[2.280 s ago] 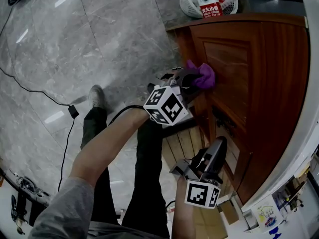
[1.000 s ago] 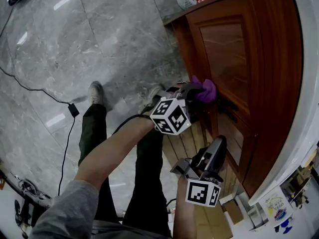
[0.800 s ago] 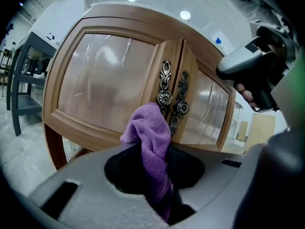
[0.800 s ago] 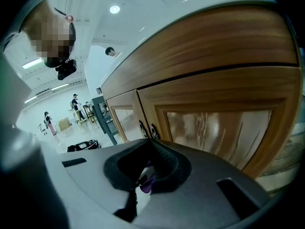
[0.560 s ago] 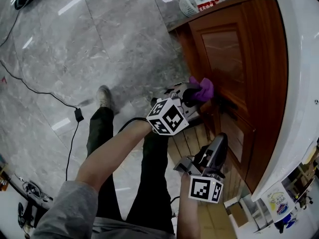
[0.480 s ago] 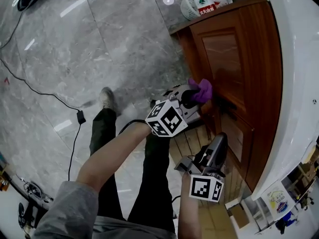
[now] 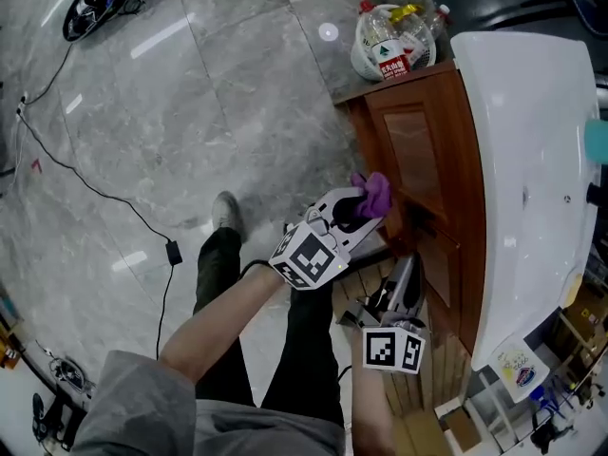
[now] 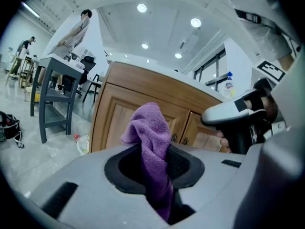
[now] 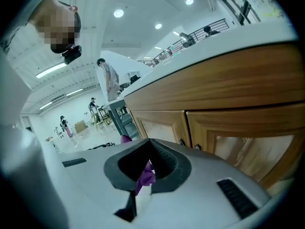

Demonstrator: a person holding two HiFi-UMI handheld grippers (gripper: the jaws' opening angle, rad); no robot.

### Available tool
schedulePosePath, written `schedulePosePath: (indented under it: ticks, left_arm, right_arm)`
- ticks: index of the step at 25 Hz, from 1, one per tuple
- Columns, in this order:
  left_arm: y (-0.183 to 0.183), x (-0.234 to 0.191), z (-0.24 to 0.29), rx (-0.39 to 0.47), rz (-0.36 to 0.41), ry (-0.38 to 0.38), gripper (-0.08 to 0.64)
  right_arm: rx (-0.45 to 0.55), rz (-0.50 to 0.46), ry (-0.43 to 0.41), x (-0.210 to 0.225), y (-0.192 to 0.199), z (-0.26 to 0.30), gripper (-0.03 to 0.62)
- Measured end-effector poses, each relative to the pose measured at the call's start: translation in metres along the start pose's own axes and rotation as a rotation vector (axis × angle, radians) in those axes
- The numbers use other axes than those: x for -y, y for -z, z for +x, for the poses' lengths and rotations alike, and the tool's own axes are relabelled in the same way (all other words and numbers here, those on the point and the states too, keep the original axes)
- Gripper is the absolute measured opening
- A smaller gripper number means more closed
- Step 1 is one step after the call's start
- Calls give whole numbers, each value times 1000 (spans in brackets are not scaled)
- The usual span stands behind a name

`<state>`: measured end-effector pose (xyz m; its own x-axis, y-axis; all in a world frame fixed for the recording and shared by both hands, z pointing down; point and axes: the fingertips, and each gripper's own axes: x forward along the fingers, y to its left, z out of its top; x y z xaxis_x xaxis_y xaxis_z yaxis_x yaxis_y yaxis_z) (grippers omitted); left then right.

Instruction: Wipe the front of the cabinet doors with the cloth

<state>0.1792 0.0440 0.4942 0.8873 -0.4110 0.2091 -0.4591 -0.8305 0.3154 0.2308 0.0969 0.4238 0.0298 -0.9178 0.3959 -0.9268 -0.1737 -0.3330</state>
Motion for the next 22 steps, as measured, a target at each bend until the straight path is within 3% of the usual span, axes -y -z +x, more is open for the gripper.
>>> schedulePosePath:
  ticks: [9, 18, 22]
  left_arm:
    - [-89, -8, -54, 73, -15, -93, 97]
    - [-173, 7, -95, 78, -19, -158, 97]
    - [-217, 16, -114, 69, 25, -173, 97]
  right_arm:
    - [13, -26, -89, -55, -45, 0, 9]
    - [23, -92, -216, -106, -111, -20, 9]
    - [47, -124, -264, -128, -145, -30, 9]
